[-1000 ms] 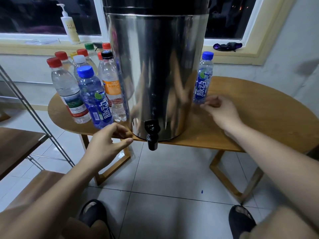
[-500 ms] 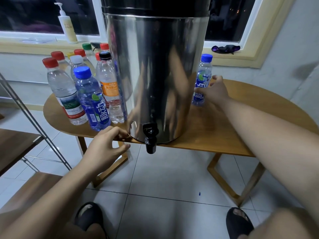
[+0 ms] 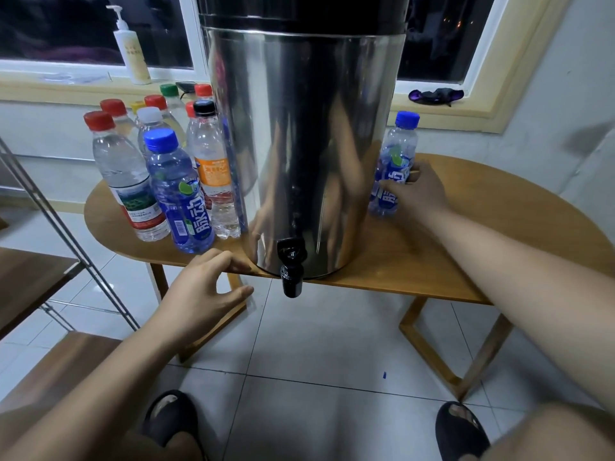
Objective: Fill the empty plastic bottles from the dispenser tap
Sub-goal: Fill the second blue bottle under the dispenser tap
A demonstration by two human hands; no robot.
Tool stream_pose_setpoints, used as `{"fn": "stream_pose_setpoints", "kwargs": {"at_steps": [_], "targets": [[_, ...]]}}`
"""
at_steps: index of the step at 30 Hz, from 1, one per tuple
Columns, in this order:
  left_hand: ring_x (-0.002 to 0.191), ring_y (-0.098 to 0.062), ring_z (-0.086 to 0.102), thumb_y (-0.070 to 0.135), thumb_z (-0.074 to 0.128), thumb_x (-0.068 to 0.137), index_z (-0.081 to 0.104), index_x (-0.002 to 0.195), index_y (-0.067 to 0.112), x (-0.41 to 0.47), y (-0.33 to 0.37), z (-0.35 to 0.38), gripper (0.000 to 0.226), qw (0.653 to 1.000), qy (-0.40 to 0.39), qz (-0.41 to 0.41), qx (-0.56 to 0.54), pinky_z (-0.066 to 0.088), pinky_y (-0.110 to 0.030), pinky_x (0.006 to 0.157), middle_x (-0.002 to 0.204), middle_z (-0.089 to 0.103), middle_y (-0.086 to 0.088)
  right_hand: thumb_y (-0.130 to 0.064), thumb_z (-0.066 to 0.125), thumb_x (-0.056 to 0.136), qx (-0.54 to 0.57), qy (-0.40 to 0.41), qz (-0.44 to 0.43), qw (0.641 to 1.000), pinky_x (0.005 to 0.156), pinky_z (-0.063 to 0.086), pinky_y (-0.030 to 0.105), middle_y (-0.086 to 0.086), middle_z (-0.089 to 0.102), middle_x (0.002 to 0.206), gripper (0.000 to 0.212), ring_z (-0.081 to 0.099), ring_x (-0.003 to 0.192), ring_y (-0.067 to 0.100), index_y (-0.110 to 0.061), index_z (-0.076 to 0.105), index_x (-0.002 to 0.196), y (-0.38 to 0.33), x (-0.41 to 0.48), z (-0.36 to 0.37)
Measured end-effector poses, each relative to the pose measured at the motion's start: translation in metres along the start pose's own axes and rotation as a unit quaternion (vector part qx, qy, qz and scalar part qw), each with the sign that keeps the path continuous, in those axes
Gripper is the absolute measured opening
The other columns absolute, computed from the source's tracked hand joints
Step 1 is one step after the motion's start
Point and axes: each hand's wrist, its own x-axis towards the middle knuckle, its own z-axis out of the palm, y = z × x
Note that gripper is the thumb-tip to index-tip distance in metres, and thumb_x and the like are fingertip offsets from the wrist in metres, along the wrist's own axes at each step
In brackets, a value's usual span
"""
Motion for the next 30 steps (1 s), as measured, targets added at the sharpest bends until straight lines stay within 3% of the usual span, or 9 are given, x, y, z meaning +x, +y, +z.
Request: {"fn": "stream_pose_setpoints", "kwargs": {"at_steps": [4,7,14,18,22,24,26,28,30], "targets": [[0.114,-0.002,0.063,0.036,0.086,0.091,0.069,0.11,0.042,-0.005,0.006,0.001,0.026,1.0,-0.009,0.002,-0.007,0.057,-0.037,0.092,0.114,0.069,0.022,-0.04,0.089,0.087,-0.002,-0.024,-0.038,0.999,0.083,0.053,0.027,-0.008,0.069,0.125,0.064,0.067,0.109,0.012,-0.021,0.054,0.137,0.0,-0.05,-0.012],[0.112,-0.003,0.064,0.036,0.086,0.089,0.069,0.108,0.038,-0.009,0.013,0.004,0.026,1.0,-0.012,0.015,-0.006,0.058,-0.039,0.09,0.113,0.07,0.02,-0.037,0.091,0.085,0.012,-0.051,-0.049,0.997,0.08,0.051,0.018,-0.016,0.069,0.117,0.06,0.065,0.105,-0.004,-0.025,0.056,0.133,-0.006,-0.085,-0.022],[0.11,-0.009,0.072,0.037,0.088,0.088,0.074,0.108,0.031,-0.019,0.027,0.011,0.025,0.992,-0.066,-0.027,-0.107,0.059,-0.03,0.089,0.114,0.077,0.016,-0.037,0.096,0.078,0.062,-0.068,-0.052,0.994,0.089,0.053,0.017,-0.022,0.073,0.118,0.058,0.068,0.107,-0.009,-0.039,0.06,0.124,-0.015,-0.154,-0.037],[0.11,-0.014,0.074,0.035,0.087,0.09,0.075,0.109,0.026,-0.025,0.037,0.007,0.025,0.982,-0.106,-0.023,-0.152,0.061,-0.046,0.095,0.115,0.078,0.009,-0.037,0.097,0.077,0.094,-0.082,-0.064,0.99,0.101,0.059,0.046,-0.015,0.077,0.122,0.057,0.073,0.113,0.007,-0.033,0.063,0.122,-0.019,-0.192,-0.034],[0.105,-0.019,0.074,0.03,0.09,0.087,0.075,0.108,0.021,-0.031,0.05,0.006,0.027,0.973,-0.125,-0.023,-0.19,0.06,-0.053,0.093,0.114,0.078,0.003,-0.031,0.095,0.079,0.091,-0.112,-0.077,0.987,0.102,0.056,0.052,-0.012,0.076,0.122,0.055,0.073,0.115,0.014,-0.032,0.062,0.123,-0.022,-0.228,-0.024],[0.103,-0.019,0.074,0.03,0.091,0.086,0.075,0.108,0.025,-0.034,0.054,0.005,0.028,0.967,-0.136,-0.017,-0.213,0.06,-0.052,0.091,0.114,0.077,0.0,-0.029,0.096,0.08,0.083,-0.136,-0.066,0.985,0.1,0.057,0.047,-0.014,0.076,0.121,0.056,0.072,0.113,0.014,-0.033,0.062,0.125,-0.018,-0.245,-0.015],[0.104,-0.019,0.074,0.031,0.091,0.086,0.076,0.108,0.025,-0.037,0.058,0.005,0.028,0.963,-0.148,-0.016,-0.224,0.061,-0.049,0.091,0.115,0.077,0.0,-0.033,0.096,0.078,0.056,-0.159,-0.053,0.984,0.095,0.057,0.032,-0.022,0.074,0.12,0.058,0.071,0.111,0.007,-0.037,0.062,0.125,-0.009,-0.258,-0.006],[0.109,-0.016,0.073,0.035,0.091,0.085,0.078,0.111,0.025,-0.039,0.061,0.006,0.031,0.965,-0.151,-0.016,-0.216,0.06,-0.044,0.092,0.118,0.078,0.005,-0.036,0.096,0.077,0.025,-0.196,-0.046,0.979,0.088,0.053,0.017,-0.028,0.072,0.119,0.06,0.069,0.11,-0.001,-0.041,0.061,0.125,-0.001,-0.266,0.001],[0.113,-0.009,0.072,0.043,0.089,0.083,0.078,0.114,0.03,-0.041,0.065,0.008,0.035,0.97,-0.151,-0.012,-0.19,0.06,-0.038,0.093,0.119,0.077,0.015,-0.036,0.095,0.078,-0.002,-0.237,-0.04,0.971,0.083,0.052,0.011,-0.027,0.073,0.117,0.057,0.068,0.108,-0.003,-0.039,0.061,0.124,0.004,-0.271,0.006]]}}
